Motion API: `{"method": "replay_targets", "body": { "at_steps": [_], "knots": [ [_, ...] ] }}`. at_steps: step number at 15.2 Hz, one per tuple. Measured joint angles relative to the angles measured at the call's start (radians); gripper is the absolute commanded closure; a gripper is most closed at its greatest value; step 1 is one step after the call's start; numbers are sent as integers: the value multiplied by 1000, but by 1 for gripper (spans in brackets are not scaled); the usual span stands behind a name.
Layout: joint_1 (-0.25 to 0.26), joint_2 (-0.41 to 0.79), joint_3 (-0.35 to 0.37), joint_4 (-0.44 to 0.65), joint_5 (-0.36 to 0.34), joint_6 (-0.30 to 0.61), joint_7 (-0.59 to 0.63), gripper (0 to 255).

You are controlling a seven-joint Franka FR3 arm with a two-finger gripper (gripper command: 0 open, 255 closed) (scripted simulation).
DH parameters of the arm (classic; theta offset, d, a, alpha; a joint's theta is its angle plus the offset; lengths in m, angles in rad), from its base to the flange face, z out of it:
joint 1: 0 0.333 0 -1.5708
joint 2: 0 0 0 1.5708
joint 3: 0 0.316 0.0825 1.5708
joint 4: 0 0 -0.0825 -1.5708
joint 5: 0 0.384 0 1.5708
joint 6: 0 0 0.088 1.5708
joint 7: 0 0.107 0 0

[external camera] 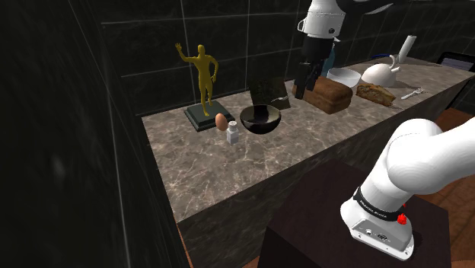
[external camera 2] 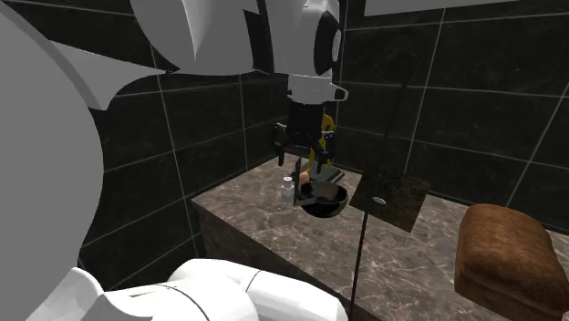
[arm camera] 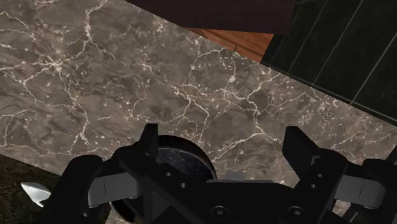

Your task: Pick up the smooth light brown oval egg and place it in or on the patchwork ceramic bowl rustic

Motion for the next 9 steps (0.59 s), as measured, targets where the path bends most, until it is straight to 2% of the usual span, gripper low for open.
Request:
{"method": "replay_targets", "body": {
  "at_steps": [3, 9],
  "knots": [
    [3, 45, 12, 7, 3, 37, 11, 0],
    [9, 257, 59, 61, 2, 191, 63, 0]
  ]
}}
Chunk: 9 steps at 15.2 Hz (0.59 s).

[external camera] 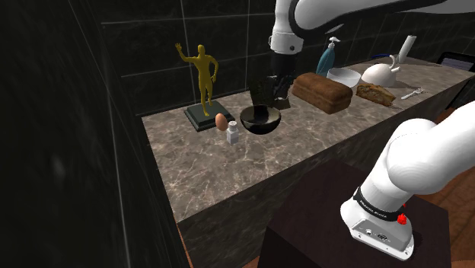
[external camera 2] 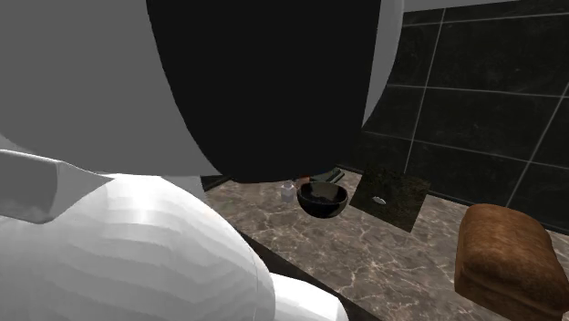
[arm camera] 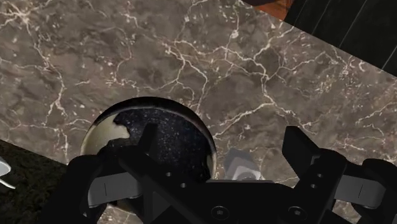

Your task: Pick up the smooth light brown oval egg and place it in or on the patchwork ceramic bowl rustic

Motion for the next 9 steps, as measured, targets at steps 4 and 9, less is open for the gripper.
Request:
{"method": "replay_targets", "body": {
  "at_steps": [4, 9],
  "knots": [
    [-2, 154, 23, 74, -15, 77, 32, 0],
    [-2, 357, 50, 190, -49, 156, 86, 0]
  ]
}}
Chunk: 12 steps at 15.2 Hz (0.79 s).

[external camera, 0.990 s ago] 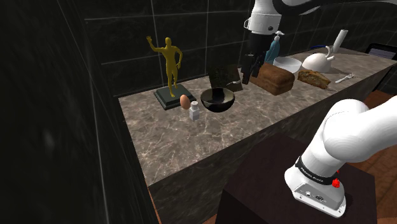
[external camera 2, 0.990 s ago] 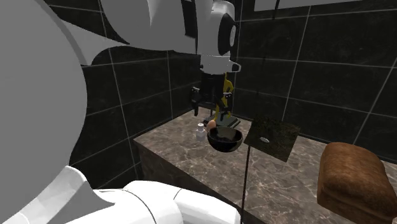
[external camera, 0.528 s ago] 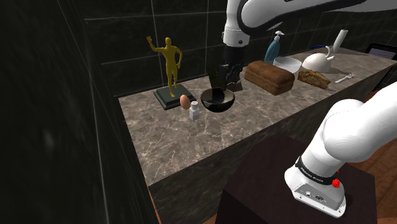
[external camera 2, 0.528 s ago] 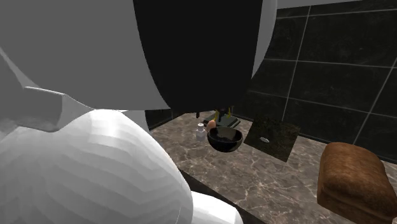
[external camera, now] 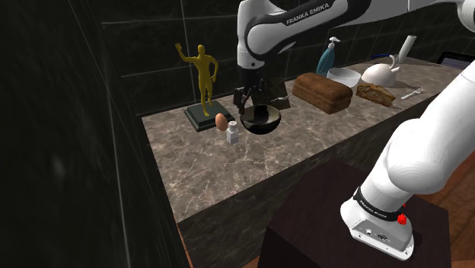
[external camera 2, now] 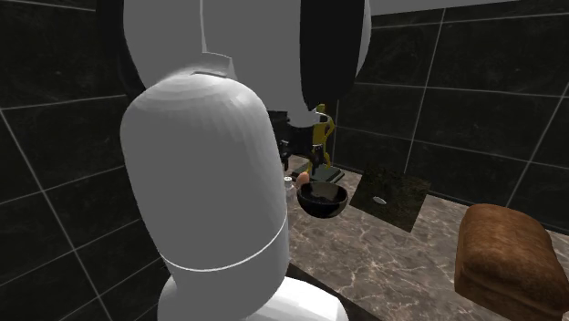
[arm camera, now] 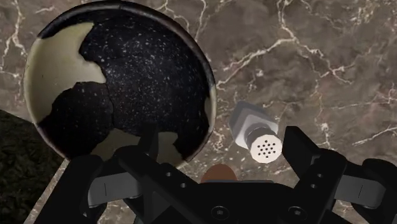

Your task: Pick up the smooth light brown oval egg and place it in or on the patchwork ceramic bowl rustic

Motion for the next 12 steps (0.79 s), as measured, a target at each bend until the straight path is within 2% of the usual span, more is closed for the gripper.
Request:
{"method": "replay_targets", "body": {
  "at_steps": [4, 10, 12],
  "knots": [
    [5, 161, 13, 107, -36, 46, 45, 0],
    [22, 406, 14, 324, -95, 61, 104, 0],
    [28, 446, 13, 356, -104, 66, 115, 0]
  ]
}}
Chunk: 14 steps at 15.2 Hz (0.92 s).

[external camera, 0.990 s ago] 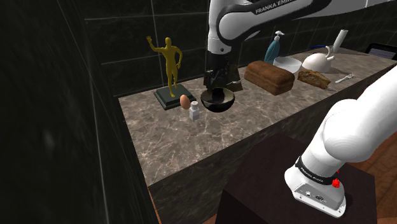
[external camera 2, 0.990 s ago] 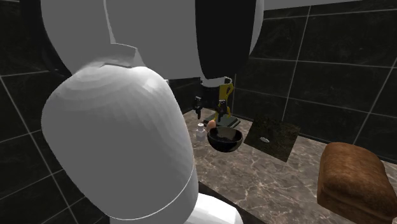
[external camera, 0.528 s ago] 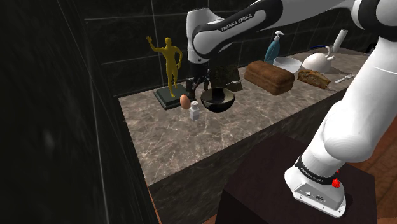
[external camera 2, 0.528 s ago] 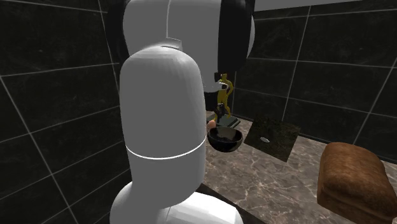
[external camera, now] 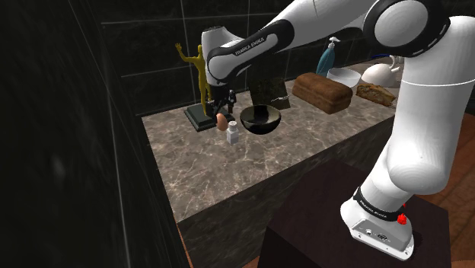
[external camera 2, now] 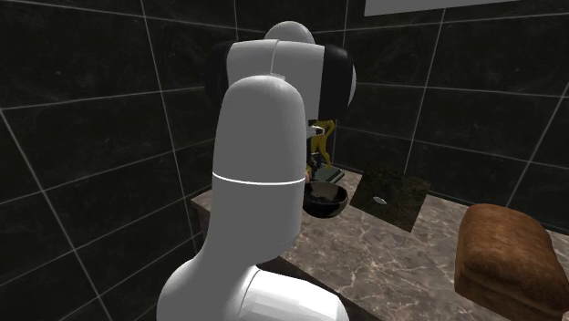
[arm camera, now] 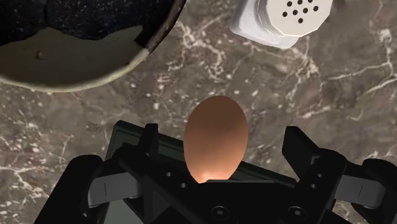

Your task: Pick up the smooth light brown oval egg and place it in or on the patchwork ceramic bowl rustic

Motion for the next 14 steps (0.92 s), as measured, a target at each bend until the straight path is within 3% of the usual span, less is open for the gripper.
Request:
{"method": "replay_targets", "body": {
  "at_steps": [7, 13, 14],
  "knots": [
    [0, 47, -4, -30, -10, 76, 7, 0],
    [0, 50, -5, -34, -11, 84, 8, 0],
    [0, 50, -5, -34, -11, 84, 8, 255]
  ]
}}
